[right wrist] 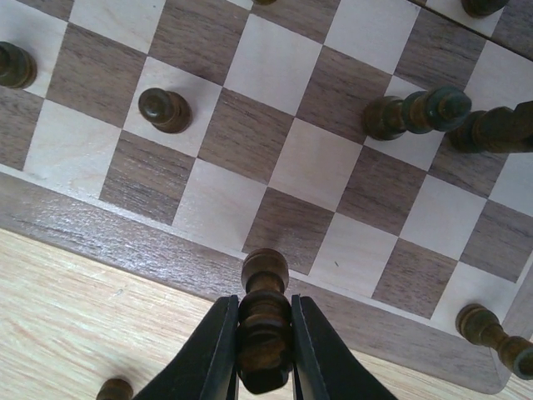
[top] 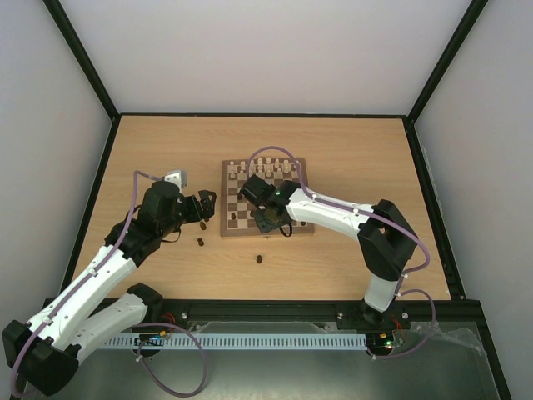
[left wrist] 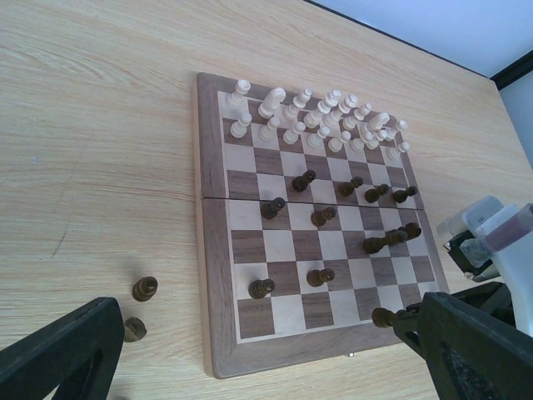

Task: Set up the chess pieces on the board
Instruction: Place the chess piece on the chessboard.

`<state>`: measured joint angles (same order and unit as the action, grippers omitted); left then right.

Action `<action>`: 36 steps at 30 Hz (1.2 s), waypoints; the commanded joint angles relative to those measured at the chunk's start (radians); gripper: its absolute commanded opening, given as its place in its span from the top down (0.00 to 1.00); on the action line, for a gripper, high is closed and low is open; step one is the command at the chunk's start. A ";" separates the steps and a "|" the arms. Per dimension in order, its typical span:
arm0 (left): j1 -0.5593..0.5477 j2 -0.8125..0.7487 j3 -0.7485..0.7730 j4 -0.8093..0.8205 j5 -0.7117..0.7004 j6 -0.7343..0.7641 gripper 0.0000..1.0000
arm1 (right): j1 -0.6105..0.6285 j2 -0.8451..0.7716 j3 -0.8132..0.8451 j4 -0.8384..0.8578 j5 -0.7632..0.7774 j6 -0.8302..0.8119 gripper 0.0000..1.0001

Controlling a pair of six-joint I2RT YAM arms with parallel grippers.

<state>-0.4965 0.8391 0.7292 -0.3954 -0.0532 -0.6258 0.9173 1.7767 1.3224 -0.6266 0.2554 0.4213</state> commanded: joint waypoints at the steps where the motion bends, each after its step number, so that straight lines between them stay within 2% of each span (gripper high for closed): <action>1: 0.007 -0.010 0.008 -0.008 -0.010 0.015 0.01 | -0.019 0.026 0.030 -0.045 0.007 -0.019 0.86; 36: 0.007 -0.014 0.007 -0.016 -0.017 0.010 0.01 | -0.050 0.064 0.032 -0.004 -0.037 -0.050 0.86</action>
<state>-0.4942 0.8318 0.7292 -0.4026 -0.0586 -0.6239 0.8703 1.8271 1.3323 -0.6140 0.2241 0.3813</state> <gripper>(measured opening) 0.993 0.149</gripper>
